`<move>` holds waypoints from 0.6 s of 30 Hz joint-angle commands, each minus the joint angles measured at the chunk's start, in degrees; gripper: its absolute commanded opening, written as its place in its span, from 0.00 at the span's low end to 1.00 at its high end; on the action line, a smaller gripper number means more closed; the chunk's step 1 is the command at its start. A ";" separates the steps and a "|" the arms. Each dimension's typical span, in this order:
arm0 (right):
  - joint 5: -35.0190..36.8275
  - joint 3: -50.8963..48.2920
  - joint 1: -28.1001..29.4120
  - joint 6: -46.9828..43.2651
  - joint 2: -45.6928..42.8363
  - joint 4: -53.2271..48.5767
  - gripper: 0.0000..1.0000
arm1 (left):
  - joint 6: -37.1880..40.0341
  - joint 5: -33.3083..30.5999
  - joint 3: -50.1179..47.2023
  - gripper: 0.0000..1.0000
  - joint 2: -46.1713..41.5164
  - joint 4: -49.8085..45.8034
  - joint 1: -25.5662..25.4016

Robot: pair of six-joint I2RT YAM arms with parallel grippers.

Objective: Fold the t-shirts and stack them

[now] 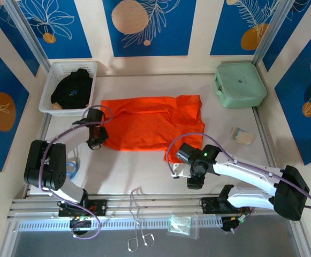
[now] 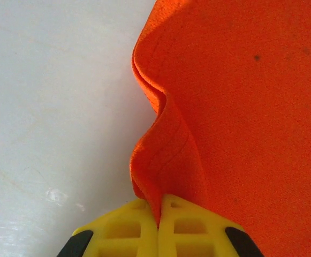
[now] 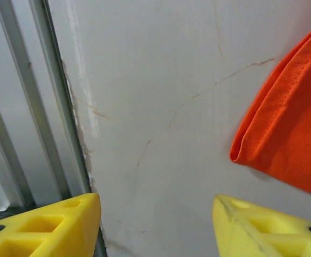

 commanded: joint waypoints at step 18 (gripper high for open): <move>3.44 1.89 -9.19 -4.53 20.07 14.28 0.51 | 4.10 -0.61 -1.36 0.00 -8.47 -2.70 0.47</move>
